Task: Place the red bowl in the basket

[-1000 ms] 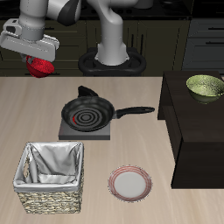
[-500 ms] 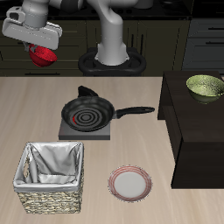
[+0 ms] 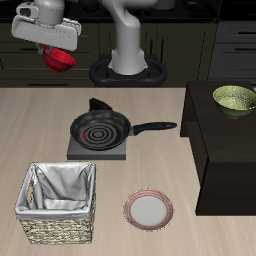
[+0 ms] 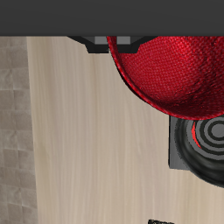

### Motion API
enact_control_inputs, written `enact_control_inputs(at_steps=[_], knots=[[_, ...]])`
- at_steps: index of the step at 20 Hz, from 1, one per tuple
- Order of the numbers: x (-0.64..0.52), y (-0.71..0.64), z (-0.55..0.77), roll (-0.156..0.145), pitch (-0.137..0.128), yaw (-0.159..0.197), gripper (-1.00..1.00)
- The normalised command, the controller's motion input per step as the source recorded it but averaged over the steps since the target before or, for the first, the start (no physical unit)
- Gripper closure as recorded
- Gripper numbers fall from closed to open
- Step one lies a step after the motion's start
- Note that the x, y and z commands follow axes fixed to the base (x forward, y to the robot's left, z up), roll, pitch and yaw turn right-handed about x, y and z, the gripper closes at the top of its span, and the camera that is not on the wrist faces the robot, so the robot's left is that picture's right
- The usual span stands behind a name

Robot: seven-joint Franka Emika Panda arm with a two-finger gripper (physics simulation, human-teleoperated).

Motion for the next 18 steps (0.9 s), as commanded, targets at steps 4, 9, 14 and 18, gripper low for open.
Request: enact_control_inputs(at_steps=[4, 9, 14, 18], knots=[[0.21, 0.46, 0.32, 0.132, -0.026, 0.002, 1.0], [0.34, 0.54, 0.3, 0.141, 0.013, -0.034, 1.0], [0.28, 0.52, 0.35, 0.102, -0.008, -0.036, 1.0], [0.38, 0.46, 0.38, 0.021, -0.029, -0.011, 1.0]])
